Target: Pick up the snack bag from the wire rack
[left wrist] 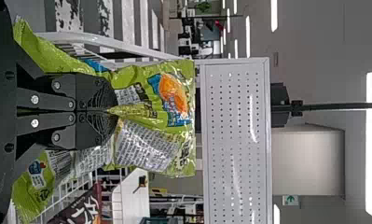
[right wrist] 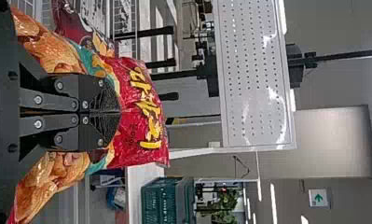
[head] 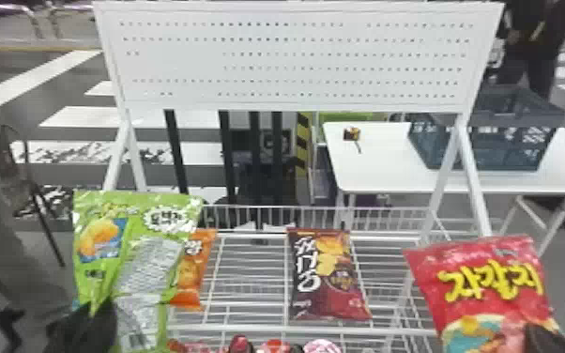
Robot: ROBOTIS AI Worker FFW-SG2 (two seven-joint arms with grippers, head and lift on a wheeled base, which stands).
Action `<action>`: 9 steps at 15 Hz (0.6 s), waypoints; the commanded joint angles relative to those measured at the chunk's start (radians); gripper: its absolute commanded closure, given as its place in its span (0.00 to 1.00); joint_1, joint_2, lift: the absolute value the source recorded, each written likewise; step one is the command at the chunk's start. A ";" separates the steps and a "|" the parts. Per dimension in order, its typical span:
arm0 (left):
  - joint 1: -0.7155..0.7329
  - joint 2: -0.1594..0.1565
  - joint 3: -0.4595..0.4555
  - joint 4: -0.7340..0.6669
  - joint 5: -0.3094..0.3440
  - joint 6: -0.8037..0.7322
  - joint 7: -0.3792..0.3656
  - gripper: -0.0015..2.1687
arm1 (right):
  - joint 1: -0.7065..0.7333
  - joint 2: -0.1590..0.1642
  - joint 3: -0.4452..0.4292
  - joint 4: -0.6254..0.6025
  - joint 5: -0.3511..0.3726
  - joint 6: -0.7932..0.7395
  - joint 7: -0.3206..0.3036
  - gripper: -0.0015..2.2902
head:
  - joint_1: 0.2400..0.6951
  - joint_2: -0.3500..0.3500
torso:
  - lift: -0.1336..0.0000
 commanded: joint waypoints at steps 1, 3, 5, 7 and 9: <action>0.000 0.000 0.000 -0.001 0.000 0.000 0.000 0.87 | 0.001 0.001 0.002 0.001 0.000 0.000 0.001 0.98 | 0.57 0.50 | 1.00; 0.000 0.000 -0.001 -0.001 0.000 0.000 -0.002 0.87 | 0.004 0.001 0.002 -0.002 0.000 0.000 0.003 0.98 | 0.57 0.50 | 1.00; 0.000 0.000 -0.001 -0.001 -0.002 0.000 -0.002 0.87 | 0.007 0.001 0.004 -0.007 0.000 0.000 0.006 0.98 | 0.57 0.50 | 1.00; 0.000 0.000 -0.003 -0.003 -0.002 0.000 -0.002 0.87 | 0.010 0.001 0.002 -0.011 -0.001 0.000 0.008 0.98 | 0.57 0.50 | 1.00; 0.000 0.000 -0.003 -0.003 -0.002 0.000 -0.002 0.87 | 0.013 0.001 0.002 -0.011 -0.001 0.000 0.008 0.98 | 0.57 0.50 | 1.00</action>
